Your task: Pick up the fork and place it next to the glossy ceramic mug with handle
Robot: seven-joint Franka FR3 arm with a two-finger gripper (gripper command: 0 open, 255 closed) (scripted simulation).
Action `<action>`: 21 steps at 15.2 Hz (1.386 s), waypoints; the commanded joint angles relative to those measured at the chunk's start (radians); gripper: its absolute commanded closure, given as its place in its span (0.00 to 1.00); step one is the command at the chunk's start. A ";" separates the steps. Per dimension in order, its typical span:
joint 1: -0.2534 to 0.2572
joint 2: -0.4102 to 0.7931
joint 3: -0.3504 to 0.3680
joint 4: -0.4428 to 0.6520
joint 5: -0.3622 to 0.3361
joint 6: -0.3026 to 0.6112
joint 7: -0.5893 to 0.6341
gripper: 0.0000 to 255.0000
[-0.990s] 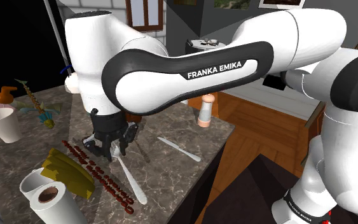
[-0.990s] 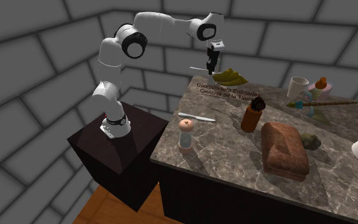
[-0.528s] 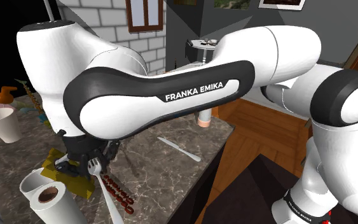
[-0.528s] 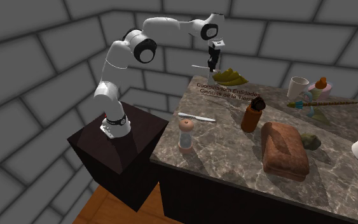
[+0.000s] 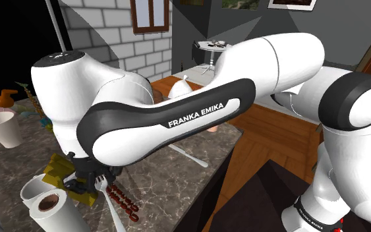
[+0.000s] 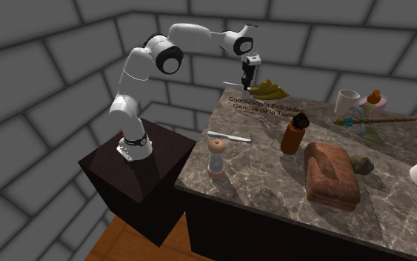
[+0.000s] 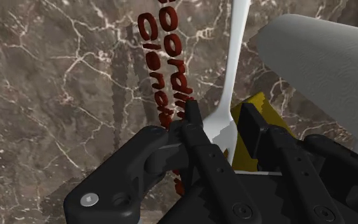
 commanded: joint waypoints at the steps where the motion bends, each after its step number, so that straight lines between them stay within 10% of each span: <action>1: -0.003 0.002 -0.001 -0.025 -0.002 0.027 0.002 1.00; 21: -0.004 0.069 -0.024 -0.176 -0.038 0.239 0.033 1.00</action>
